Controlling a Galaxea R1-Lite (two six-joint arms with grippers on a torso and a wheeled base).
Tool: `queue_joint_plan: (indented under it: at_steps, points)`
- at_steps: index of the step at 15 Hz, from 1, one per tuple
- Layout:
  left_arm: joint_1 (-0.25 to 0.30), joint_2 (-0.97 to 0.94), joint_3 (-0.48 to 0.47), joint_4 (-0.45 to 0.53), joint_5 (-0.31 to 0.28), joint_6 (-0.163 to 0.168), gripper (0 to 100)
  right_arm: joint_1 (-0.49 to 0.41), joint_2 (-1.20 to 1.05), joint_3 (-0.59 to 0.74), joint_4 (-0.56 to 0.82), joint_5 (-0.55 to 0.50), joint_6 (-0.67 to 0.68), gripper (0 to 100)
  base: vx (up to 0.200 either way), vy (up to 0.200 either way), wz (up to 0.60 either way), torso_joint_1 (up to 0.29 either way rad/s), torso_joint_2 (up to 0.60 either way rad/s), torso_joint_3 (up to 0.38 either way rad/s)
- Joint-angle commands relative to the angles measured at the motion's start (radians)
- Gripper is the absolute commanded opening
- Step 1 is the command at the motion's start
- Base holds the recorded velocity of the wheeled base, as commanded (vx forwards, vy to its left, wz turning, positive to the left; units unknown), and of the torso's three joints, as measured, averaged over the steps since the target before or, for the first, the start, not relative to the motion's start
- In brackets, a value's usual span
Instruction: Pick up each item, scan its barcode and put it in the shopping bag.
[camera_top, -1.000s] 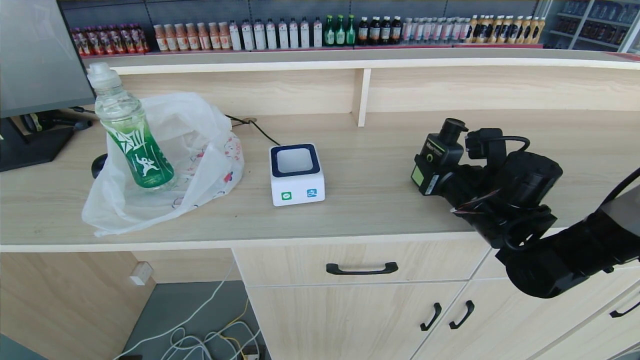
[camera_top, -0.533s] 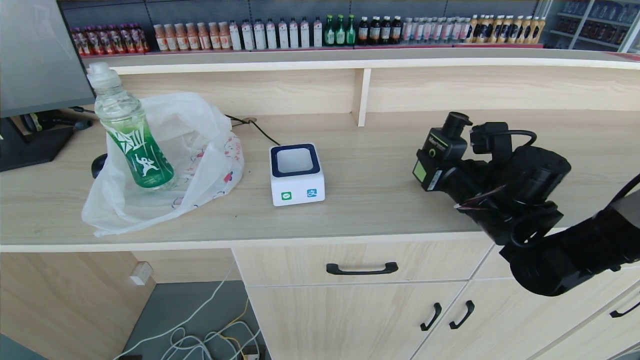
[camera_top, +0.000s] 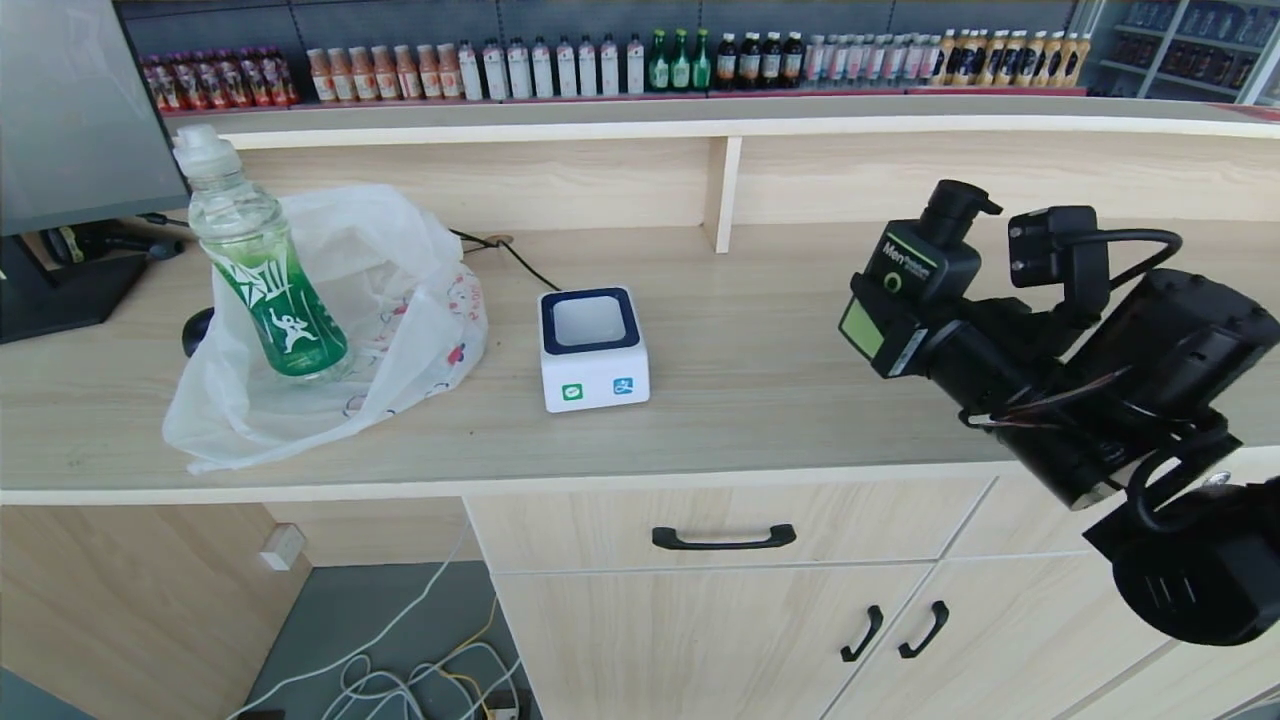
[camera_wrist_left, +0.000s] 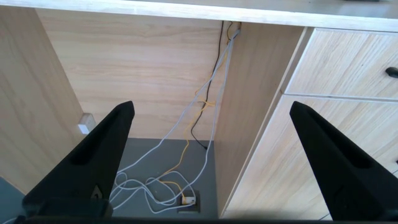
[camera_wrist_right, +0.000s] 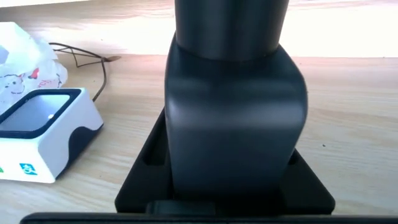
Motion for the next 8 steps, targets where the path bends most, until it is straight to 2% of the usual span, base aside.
queue_joint_plan:
  at_steps: [1, 3, 5, 8]
  points:
    - [0.0, 0.0, 0.0, 0.0, 0.0, 0.0, 100, 0.054, -0.125, 0.103, -0.002, 0.004, -0.015, 0, 0.0, 0.0, 0.0, 0.0, 0.0, 0.0]
    - [0.0, 0.0, 0.0, -0.001, 0.0, 0.0, 100, 0.08, -0.172, 0.161, -0.005, 0.002, -0.021, 0, 0.0, 0.0, 0.0, 0.0, 0.0, 0.0]
    - [0.0, 0.0, 0.0, 0.0, 0.0, 0.0, 100, 0.141, -0.249, 0.288, -0.014, 0.002, -0.03, 0, 0.0, 0.0, 0.0, 0.0, 0.0, 0.0]
    - [0.0, 0.0, 0.0, -0.001, 0.0, 0.0, 100, 0.216, -0.347, 0.42, -0.053, -0.001, -0.117, 0, 0.0, 0.0, 0.0, 0.0, 0.0, 0.0]
